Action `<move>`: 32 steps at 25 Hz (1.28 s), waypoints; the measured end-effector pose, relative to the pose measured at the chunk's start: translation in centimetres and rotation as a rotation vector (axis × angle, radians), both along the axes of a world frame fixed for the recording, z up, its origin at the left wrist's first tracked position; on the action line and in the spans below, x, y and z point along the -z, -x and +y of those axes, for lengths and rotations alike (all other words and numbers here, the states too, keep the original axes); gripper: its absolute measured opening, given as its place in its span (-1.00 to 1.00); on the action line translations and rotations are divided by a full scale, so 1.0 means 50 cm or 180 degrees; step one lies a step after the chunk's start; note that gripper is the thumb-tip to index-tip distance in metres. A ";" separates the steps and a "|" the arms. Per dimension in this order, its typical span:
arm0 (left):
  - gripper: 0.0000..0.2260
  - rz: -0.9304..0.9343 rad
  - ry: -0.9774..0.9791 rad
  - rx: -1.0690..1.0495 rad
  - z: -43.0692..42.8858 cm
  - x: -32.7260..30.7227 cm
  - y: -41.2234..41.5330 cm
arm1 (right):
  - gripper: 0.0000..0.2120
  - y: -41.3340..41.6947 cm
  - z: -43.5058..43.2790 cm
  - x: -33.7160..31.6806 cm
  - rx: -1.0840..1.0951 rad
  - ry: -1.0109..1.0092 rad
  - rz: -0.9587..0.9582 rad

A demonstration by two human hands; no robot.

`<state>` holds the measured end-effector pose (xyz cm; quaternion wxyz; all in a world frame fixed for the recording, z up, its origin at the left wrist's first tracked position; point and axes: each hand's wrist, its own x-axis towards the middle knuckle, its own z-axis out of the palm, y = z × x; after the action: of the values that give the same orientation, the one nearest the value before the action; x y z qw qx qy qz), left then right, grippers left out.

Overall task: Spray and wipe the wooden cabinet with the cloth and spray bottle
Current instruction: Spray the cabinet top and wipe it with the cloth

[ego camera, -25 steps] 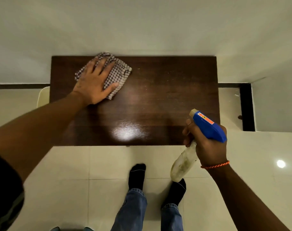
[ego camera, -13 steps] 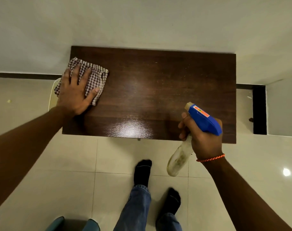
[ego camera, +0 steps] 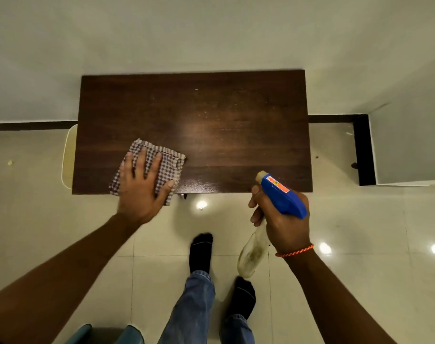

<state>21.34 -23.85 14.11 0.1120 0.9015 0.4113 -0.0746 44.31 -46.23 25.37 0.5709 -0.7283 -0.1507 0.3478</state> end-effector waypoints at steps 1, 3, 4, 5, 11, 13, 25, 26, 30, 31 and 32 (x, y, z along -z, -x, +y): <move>-0.28 0.0008 0.0010 0.0141 -0.036 0.004 -0.050 | -0.94 -0.004 -0.020 0.003 0.0067 -0.0003 0.0054; -0.24 0.0009 0.0012 0.0345 -0.111 0.012 -0.154 | -0.92 -0.014 -0.064 0.008 0.0216 0.0040 0.0110; -0.18 0.0007 0.0021 0.0423 -0.147 0.014 -0.202 | -0.88 -0.020 -0.088 0.010 0.0276 0.0080 0.0091; -0.10 0.0018 0.0047 0.0521 -0.181 0.015 -0.247 | -0.86 -0.026 -0.112 0.012 0.0329 0.0109 0.0054; 0.25 0.0158 0.0106 0.1464 -0.314 0.021 -0.440 | -0.90 -0.064 -0.234 0.005 0.0597 0.0300 -0.0135; 0.17 0.0207 0.0021 0.1580 -0.335 0.019 -0.471 | -0.91 -0.070 -0.257 0.001 0.0667 0.0294 -0.0165; -0.69 -0.2189 0.4745 -0.1560 -0.389 -0.172 -0.393 | -0.80 -0.064 -0.247 -0.041 0.0820 -0.0062 -0.0271; -0.65 -0.2468 0.5236 -0.2043 -0.389 -0.186 -0.364 | -0.78 -0.063 -0.243 -0.047 0.0782 -0.0048 -0.0309; -0.54 -0.3622 0.5813 -0.3004 -0.347 -0.243 -0.251 | -0.81 -0.038 -0.222 -0.096 0.0598 -0.0038 -0.0474; -0.51 -0.3852 0.5737 -0.3070 -0.332 -0.254 -0.225 | -0.80 -0.026 -0.213 -0.109 0.0581 -0.0046 -0.0498; -0.45 -0.4025 0.5691 -0.3079 -0.320 -0.263 -0.201 | -0.79 -0.015 -0.206 -0.119 0.0582 -0.0060 -0.0505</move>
<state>31.41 -39.87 27.26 0.8980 0.1332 0.3824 0.1723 45.04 -56.51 31.29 0.5932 -0.7589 -0.1317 0.2342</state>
